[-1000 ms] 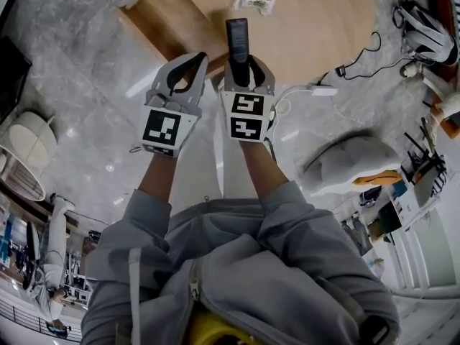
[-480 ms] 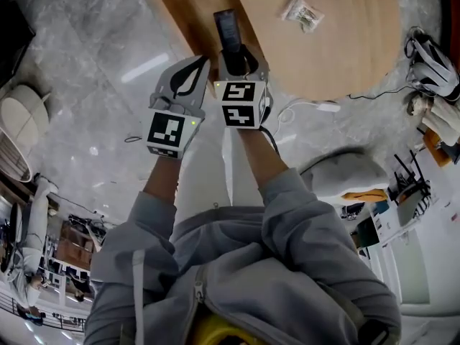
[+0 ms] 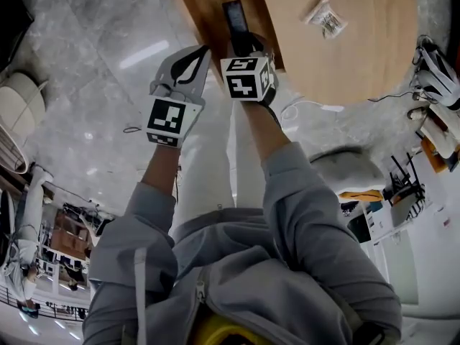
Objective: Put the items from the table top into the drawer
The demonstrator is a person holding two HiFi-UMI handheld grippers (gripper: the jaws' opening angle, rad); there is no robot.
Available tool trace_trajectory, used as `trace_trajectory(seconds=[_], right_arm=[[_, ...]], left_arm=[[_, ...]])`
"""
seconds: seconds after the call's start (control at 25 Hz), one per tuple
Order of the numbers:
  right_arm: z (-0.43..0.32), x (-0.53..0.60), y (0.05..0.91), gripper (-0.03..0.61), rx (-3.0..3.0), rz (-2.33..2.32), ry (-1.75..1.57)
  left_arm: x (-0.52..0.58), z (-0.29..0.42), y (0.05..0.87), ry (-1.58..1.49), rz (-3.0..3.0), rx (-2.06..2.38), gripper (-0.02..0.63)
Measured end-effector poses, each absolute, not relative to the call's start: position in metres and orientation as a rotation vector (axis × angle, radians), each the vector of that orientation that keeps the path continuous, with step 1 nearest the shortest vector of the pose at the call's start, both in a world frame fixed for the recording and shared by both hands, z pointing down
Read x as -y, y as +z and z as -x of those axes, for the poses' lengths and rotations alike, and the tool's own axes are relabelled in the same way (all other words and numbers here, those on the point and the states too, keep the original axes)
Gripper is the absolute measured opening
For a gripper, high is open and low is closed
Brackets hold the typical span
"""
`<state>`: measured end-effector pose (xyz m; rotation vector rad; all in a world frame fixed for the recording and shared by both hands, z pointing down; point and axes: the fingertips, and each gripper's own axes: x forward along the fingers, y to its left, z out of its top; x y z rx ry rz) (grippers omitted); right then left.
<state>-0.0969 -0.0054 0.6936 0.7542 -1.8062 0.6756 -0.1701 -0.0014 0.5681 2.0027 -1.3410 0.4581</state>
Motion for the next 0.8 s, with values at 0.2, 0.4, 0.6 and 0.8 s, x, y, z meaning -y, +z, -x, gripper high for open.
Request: trace_trajectory(seconds=[0.2,0.4,0.6,0.8], right_arm=[[0.093,0.0,0.714,0.19,1.749,-0.699,0.678],[0.095,-0.01,0.735,0.19,1.702,-0.637,0.672],[0.093,-0.015,0.746,0.195,1.678,-0.604,0.754],[0.093,-0.022,0.741,0.359,1.699,-0.584,0.82]], left_arm=[[0.002,0.163,0.57,0.46,-1.996,1.31,0.0],[0.0,0.167,0.576,0.463,-1.989,1.3,0.0],[-0.003,0.165,0.58,0.463,-1.973,1.298,0.0],[-0.007,0.165,0.581,0.457,-1.955,1.308,0.0]])
